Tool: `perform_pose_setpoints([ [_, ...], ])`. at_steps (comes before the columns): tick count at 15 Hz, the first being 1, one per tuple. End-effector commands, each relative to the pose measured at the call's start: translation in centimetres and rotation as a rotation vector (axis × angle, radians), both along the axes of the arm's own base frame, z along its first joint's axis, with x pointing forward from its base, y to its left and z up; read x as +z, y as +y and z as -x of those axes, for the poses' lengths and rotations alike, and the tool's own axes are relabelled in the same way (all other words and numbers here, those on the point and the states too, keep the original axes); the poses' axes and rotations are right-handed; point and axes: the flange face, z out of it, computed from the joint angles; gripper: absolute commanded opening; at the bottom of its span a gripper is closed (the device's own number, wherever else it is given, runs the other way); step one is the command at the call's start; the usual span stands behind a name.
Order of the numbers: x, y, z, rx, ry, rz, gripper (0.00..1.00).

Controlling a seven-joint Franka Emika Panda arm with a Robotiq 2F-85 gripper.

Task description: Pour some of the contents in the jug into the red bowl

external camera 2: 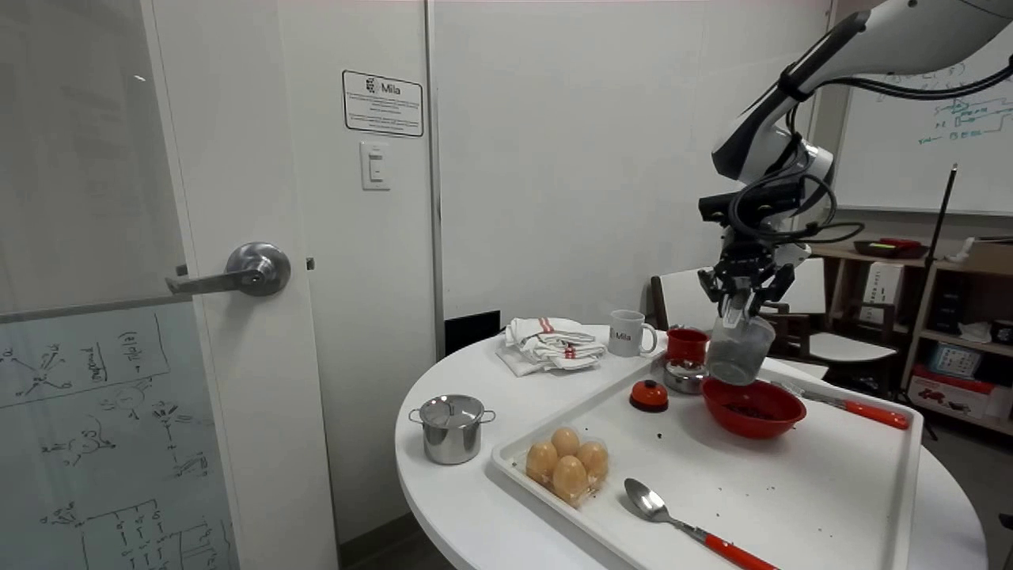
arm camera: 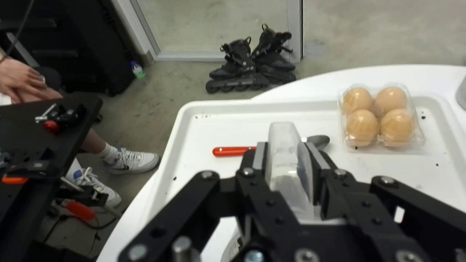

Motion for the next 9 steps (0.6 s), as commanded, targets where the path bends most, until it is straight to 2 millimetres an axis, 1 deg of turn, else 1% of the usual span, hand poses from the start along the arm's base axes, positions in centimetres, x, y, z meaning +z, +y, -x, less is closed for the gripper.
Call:
perform_pose_setpoints([
  [1, 1.5, 2.8, -0.8, 0.012, -0.050, 0.194, 0.10],
  [4, 2.1, 5.5, -1.8, 0.033, -0.126, 0.354, 0.10],
  [6, 2.2, 7.6, -2.1, 0.054, -0.174, 0.460, 0.10],
  [7, 2.2, 8.6, -2.2, 0.068, -0.195, 0.513, 0.10],
  [9, 1.8, 11.1, -1.6, 0.138, -0.181, 0.544, 0.10],
])
